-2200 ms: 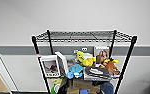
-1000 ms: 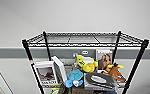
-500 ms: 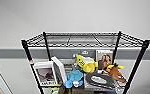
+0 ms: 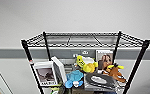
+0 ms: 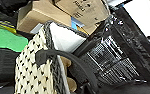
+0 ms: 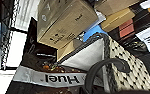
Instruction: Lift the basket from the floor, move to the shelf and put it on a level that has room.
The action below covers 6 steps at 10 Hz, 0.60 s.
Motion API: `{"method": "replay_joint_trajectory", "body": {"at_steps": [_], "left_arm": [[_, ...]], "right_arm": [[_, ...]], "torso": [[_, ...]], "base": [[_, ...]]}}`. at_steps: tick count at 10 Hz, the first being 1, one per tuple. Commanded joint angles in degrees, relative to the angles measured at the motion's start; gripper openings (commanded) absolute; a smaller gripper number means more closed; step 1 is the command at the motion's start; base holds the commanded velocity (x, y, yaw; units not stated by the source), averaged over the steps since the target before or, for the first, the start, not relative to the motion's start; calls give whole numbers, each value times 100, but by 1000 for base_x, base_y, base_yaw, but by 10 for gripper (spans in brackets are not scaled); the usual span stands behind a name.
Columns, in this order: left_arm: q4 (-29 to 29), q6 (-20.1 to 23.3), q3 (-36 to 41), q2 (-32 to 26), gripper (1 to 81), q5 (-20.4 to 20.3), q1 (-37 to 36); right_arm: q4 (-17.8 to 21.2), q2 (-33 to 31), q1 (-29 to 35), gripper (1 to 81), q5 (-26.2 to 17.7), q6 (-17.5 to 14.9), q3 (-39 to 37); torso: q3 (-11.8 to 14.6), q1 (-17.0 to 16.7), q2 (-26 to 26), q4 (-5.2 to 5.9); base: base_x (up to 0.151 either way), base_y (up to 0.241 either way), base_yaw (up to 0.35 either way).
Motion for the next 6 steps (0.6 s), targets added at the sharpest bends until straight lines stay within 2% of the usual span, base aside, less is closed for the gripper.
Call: {"method": "replay_joint_trajectory", "body": {"at_steps": [1,6], "left_arm": [[82,-1,1091,-501,10,-252,-833],[91,-1,2050,-1169,10,-410,-1026]], "right_arm": [[-289,-471,838,10,-89,9,1040],[-289,-1052,1058,10,-53,9,1876]], "torso": [[0,0,0,0],[0,-2,0,0]], "base": [[0,0,0],[0,0,0]]}}
